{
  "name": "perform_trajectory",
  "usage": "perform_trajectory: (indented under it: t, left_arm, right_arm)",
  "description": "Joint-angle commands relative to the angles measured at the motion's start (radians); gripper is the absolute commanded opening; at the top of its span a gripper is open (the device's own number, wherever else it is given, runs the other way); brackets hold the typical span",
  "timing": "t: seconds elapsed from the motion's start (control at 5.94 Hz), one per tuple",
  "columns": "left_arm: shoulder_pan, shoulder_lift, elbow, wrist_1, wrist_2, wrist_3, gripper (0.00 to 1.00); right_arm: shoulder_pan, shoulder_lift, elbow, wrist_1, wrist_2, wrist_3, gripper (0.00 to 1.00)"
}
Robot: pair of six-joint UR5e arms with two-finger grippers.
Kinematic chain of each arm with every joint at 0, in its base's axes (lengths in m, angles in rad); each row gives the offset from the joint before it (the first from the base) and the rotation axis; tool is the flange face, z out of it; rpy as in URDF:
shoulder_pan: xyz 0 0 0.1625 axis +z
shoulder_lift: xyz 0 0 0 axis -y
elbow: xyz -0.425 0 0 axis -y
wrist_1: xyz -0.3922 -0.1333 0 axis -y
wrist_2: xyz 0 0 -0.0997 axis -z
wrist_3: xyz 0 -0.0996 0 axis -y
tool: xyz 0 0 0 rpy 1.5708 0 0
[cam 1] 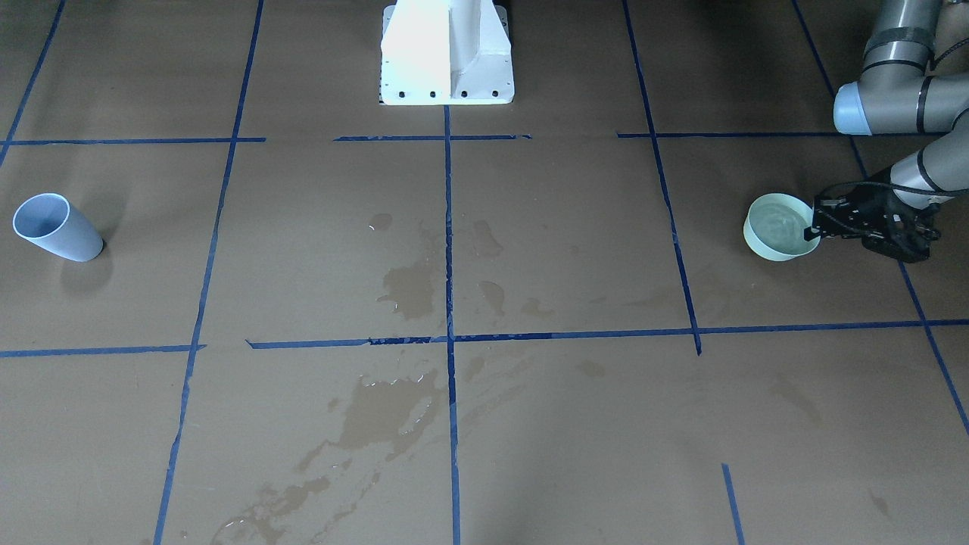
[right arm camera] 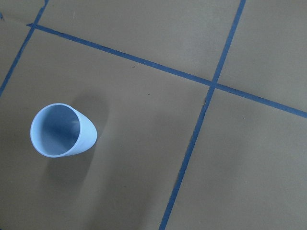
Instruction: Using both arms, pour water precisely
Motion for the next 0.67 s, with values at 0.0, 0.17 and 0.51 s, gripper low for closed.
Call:
perform_trajectory:
  t: [0.0, 0.17, 0.51]
  left_arm:
    - [-0.005, 0.006, 0.015, 0.001, 0.005, 0.002, 0.03]
    - [-0.006, 0.006, 0.03, 0.001, 0.01, 0.002, 0.06]
    - [-0.023, 0.006, 0.042, 0.001, 0.012, 0.002, 0.41]
  right_arm:
    - [0.0, 0.0, 0.0, 0.0, 0.007, 0.002, 1.0]
    - [0.0, 0.0, 0.002, 0.0, 0.007, 0.002, 1.0]
    - [0.0, 0.0, 0.005, 0.0, 0.007, 0.002, 1.0]
